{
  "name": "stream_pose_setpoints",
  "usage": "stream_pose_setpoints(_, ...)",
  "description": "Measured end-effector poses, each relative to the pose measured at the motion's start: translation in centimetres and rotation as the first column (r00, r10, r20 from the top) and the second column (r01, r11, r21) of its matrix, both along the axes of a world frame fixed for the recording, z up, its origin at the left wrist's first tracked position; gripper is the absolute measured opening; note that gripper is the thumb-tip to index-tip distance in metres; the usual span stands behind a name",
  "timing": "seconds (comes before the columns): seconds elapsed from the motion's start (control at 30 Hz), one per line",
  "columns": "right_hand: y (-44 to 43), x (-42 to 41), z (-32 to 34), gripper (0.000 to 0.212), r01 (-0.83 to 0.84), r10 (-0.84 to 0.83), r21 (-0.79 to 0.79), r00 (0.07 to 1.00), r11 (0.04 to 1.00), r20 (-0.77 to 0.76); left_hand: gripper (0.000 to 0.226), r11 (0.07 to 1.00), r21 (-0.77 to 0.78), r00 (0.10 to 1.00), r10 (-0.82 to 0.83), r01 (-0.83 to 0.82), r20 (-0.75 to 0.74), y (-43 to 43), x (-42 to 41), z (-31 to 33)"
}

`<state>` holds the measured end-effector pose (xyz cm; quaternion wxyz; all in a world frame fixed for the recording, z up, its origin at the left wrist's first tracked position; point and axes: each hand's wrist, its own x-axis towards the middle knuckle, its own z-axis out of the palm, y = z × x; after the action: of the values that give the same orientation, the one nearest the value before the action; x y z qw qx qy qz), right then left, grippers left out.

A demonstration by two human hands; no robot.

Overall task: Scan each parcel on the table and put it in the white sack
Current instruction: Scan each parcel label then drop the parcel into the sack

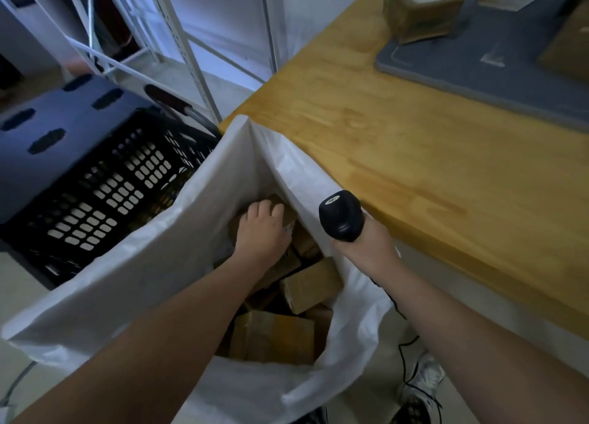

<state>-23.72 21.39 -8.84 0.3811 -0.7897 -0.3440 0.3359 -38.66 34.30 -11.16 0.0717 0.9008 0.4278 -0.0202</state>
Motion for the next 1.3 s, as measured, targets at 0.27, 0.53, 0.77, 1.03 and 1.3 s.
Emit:
stream_pose_setpoints(0.27,-3.2,6.8,6.6,0.024,0.098,-0.096,-0.023,0.993,0.995,0.068,0.059,0.99,0.049,0.989,-0.133,0.13,0.072,-3.5,7.8,8.1)
stream_pose_setpoints(0.53,-7.7,21.5,14.3,0.019,0.33,-0.34,0.109,0.937,0.938,0.084,0.057,0.964,0.085,0.946,-0.262,0.25,0.191,-5.6,22.8,15.2)
stream_pose_setpoints(0.77,-10.3,33.0,16.4,0.024,0.35,-0.361,0.096,0.922,0.932,0.138,0.054,0.955,0.029,0.93,-0.293,0.294,0.224,-7.3,34.4,17.2)
stream_pose_setpoints(1.03,-7.4,41.8,17.6,0.026,0.249,-0.272,0.109,0.89,0.962,0.366,0.048,0.972,-0.006,0.947,-0.225,0.233,0.23,-5.3,41.4,17.4)
stream_pose_setpoints(1.3,1.4,47.6,18.7,0.031,0.118,-0.136,0.068,0.856,0.991,0.498,0.051,0.984,-0.076,0.963,-0.138,0.159,0.23,5.0,47.7,16.7)
